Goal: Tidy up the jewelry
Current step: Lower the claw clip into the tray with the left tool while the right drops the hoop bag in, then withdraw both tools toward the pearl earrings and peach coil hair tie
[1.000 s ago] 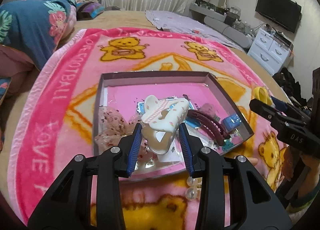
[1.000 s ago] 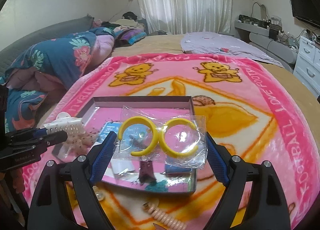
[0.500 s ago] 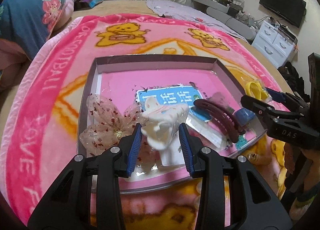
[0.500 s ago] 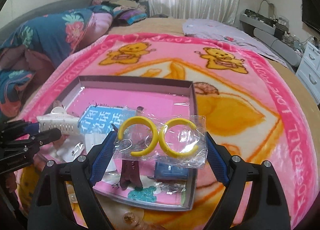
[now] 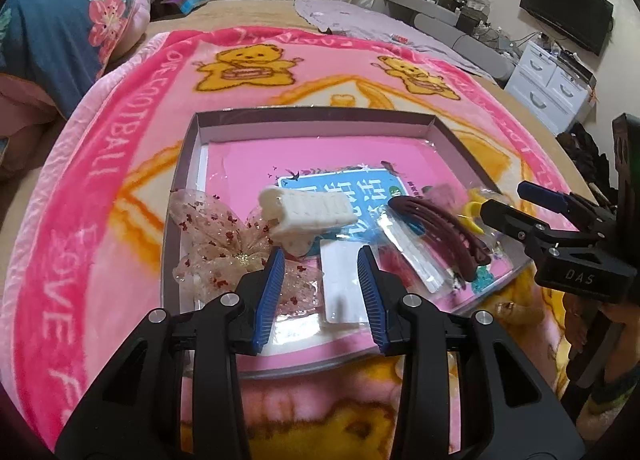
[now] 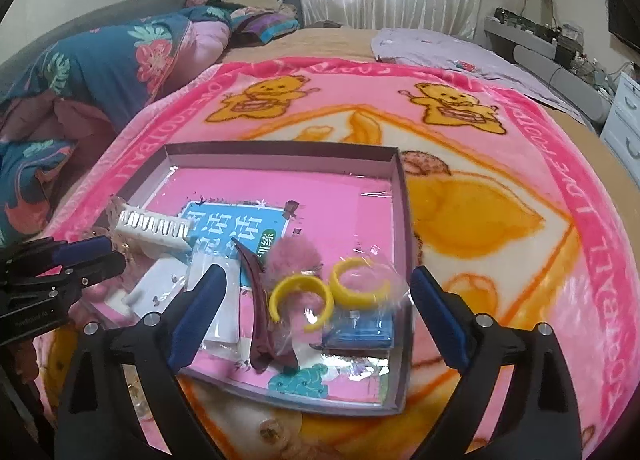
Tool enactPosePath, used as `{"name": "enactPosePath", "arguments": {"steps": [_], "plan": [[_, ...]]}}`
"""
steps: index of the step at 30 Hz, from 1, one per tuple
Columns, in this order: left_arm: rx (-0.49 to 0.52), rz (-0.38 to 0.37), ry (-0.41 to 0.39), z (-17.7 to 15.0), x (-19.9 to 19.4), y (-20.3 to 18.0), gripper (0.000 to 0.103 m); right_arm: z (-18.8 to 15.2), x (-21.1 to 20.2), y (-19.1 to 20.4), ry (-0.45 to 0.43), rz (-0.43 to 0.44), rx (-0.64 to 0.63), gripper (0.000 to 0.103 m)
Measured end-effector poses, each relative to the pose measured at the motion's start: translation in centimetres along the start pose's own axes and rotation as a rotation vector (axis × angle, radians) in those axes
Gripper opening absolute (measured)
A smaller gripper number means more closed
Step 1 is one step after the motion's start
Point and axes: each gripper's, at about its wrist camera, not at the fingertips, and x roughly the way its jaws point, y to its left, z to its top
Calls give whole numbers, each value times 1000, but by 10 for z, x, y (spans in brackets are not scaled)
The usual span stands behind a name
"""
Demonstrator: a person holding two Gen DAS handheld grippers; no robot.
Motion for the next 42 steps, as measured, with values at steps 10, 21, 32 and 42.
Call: {"name": "enactPosePath", "arguments": {"steps": [10,21,32,42], "plan": [[24,6,-85,-2,-42,-13,70,-18,-50,-7,-80,7,32,96],[32,42,-121,-17,-72,-17,93,-47,-81,-3,-71,-28,-17,97],[35,42,-35,-54,-65,-15,93,-69,-66,-8,22,-27,-47,97],[85,29,43,-77,-43,-33,93,-87,-17,-2,207,26,-71,78]]}}
